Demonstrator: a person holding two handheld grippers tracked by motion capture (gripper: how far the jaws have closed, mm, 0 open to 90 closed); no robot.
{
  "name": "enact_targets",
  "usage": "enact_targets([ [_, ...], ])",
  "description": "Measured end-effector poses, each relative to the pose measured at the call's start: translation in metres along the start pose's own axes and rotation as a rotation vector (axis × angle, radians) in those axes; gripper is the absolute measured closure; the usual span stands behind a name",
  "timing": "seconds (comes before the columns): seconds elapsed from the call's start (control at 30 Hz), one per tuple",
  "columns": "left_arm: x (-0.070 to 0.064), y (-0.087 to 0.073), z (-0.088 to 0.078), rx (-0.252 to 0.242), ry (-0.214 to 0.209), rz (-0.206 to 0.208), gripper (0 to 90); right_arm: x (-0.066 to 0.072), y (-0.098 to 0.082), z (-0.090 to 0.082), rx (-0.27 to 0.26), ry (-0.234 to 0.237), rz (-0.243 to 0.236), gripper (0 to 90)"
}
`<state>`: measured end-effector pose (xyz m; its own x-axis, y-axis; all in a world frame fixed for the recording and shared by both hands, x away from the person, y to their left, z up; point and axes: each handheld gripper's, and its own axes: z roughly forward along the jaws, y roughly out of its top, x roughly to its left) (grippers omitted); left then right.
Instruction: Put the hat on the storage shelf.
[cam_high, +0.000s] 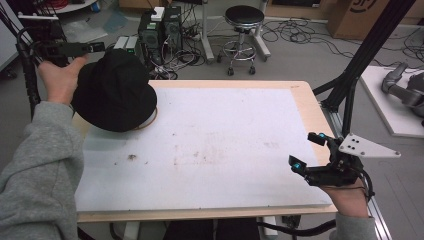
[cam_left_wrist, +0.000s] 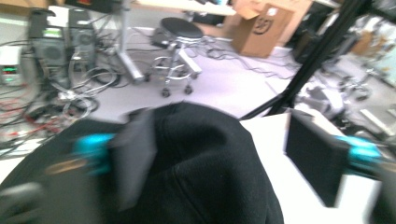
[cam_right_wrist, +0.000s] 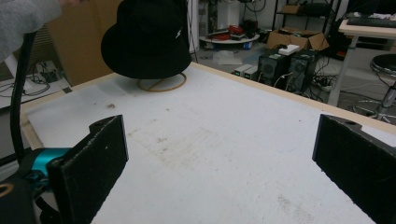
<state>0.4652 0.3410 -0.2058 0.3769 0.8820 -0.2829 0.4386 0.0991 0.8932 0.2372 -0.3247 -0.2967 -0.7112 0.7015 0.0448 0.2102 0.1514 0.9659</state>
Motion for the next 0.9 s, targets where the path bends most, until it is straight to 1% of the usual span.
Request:
enact_targets([
  [0.07,-0.003,-0.001,-0.006,-0.006,-0.021,0.007,12.0,0.0,0.0,0.002,0.001,0.003,0.004,2.9],
  [0.1,-0.004,-0.001,-0.009,-0.008,-0.023,0.011,11.7,0.0,0.0,0.004,0.003,0.004,0.007,2.9],
  [0.2,-0.011,-0.005,-0.02,-0.017,-0.006,0.039,9.5,-0.001,-0.001,0.009,0.007,0.017,0.008,2.9],
  [0.27,-0.016,-0.008,-0.027,-0.006,-0.008,0.054,6.3,-0.002,-0.002,0.013,0.009,0.022,0.007,2.9],
  [0.33,-0.02,-0.012,-0.032,0.0,-0.013,0.071,6.2,-0.003,-0.002,0.016,0.011,0.027,0.008,2.9],
  [0.37,-0.024,-0.015,-0.035,0.009,-0.008,0.089,5.9,-0.003,-0.002,0.017,0.011,0.03,0.012,2.9],
  [0.4,-0.026,-0.016,-0.036,0.013,-0.006,0.098,5.7,-0.003,-0.001,0.019,0.011,0.031,0.01,2.9],
  [0.43,-0.029,-0.019,-0.039,0.019,-0.014,0.106,5.7,-0.003,-0.001,0.02,0.01,0.031,0.013,2.9],
  [0.47,-0.032,-0.022,-0.041,0.021,-0.023,0.115,5.7,-0.004,-0.001,0.021,0.006,0.029,0.014,2.9],
  [0.53,-0.038,-0.026,-0.046,0.018,-0.025,0.131,5.0,-0.006,-0.001,0.023,-0.002,0.019,0.012,2.9],
  [0.67,-0.048,-0.035,-0.056,0.015,-0.046,0.152,5.1,-0.009,-0.001,0.027,-0.008,0.014,0.026,2.8],
  [0.7,-0.05,-0.037,-0.058,0.013,-0.048,0.152,5.1,-0.01,-0.001,0.029,-0.007,0.014,0.027,2.8],
  [0.9,-0.063,-0.054,-0.073,-0.001,-0.06,0.184,5.1,-0.013,-0.001,0.035,-0.022,0.017,0.034,2.8],
])
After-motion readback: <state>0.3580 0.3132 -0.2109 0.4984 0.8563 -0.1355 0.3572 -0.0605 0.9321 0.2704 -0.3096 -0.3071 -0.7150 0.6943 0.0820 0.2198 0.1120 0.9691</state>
